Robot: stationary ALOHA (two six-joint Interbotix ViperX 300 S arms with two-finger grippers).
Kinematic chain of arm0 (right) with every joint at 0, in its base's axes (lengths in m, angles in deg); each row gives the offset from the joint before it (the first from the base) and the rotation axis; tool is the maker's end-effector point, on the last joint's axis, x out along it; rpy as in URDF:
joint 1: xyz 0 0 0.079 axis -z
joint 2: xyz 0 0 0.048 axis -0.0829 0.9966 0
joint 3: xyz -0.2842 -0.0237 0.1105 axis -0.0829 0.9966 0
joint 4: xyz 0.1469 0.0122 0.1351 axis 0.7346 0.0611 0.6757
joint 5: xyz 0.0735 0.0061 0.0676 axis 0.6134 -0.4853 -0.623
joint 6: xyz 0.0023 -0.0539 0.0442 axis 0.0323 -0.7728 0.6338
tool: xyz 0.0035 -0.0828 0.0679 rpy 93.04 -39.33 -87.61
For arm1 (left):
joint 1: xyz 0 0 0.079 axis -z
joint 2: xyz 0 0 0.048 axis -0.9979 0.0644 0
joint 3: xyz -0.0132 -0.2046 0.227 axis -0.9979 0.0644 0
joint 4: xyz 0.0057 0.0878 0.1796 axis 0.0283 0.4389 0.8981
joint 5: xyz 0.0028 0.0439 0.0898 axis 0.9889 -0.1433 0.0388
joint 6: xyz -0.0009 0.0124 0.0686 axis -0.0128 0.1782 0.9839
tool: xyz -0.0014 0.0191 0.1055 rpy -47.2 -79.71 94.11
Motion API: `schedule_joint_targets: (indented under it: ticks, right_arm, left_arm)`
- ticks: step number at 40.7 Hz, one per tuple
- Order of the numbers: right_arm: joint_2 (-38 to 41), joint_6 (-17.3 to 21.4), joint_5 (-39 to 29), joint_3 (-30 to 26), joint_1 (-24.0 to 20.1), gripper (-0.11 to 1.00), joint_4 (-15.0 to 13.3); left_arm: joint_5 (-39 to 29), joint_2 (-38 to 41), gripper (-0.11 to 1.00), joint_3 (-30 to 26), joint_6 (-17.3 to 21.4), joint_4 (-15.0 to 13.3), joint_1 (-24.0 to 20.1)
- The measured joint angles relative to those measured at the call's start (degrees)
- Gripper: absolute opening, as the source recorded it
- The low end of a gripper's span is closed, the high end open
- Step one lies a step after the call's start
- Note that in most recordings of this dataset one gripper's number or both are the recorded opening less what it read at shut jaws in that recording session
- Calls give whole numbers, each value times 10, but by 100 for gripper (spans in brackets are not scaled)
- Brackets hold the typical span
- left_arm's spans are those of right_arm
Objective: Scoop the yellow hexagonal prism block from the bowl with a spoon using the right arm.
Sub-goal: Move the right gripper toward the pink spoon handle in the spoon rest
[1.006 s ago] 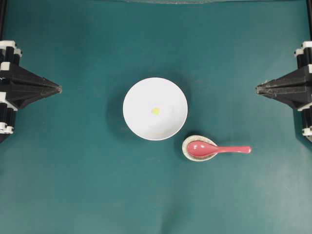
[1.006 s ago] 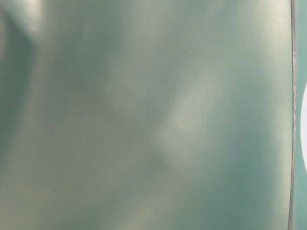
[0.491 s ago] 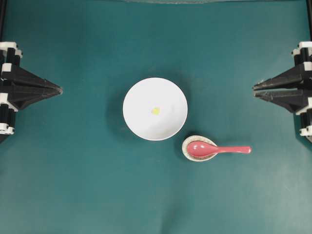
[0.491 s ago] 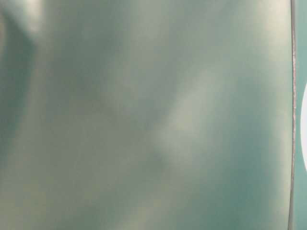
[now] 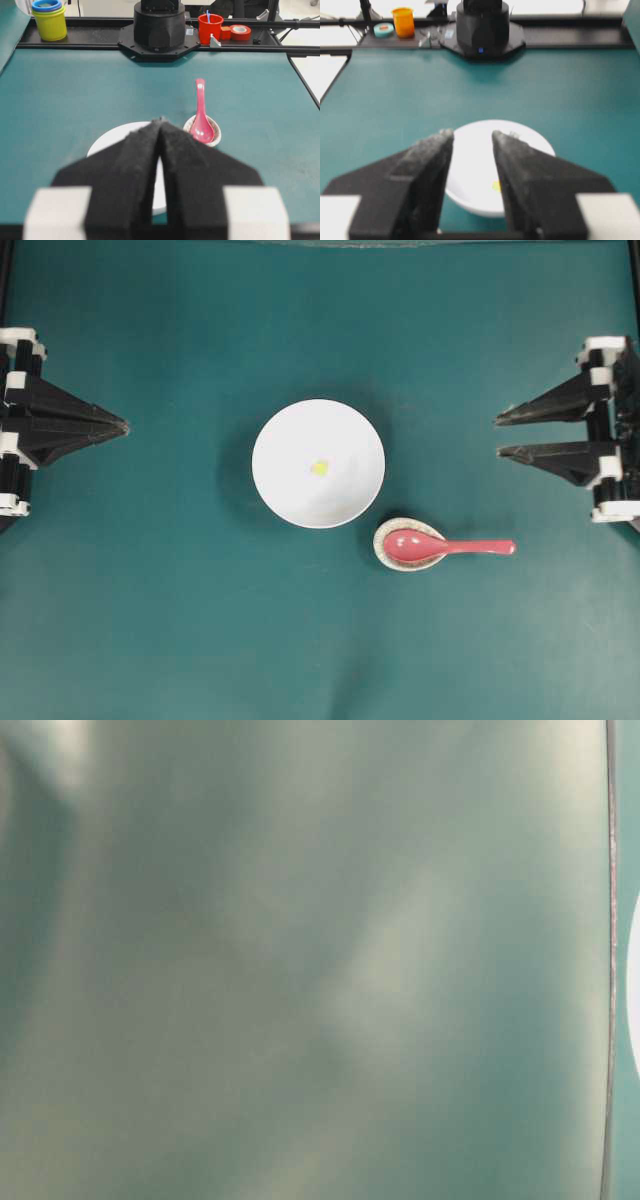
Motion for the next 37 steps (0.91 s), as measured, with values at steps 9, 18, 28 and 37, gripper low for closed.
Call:
schedule_joint_targets:
  ticks: [9,18,28,37]
  right_arm:
    - [52,0,4,11,-3,44,19]
    - [113,0,27,27,-11,43,38]
    - [182,0,52,45,-29,43,60]
    - [215,1,95,58,-60,43,87]
  left_arm:
    - [-6,0,-1,0,0,0,-1]
    - [-8,0,-1,0,0,1,0]
    - [-18,-1,-1,0,0,1,0]
    - [-18,-1,-1,0,-3,1,0]
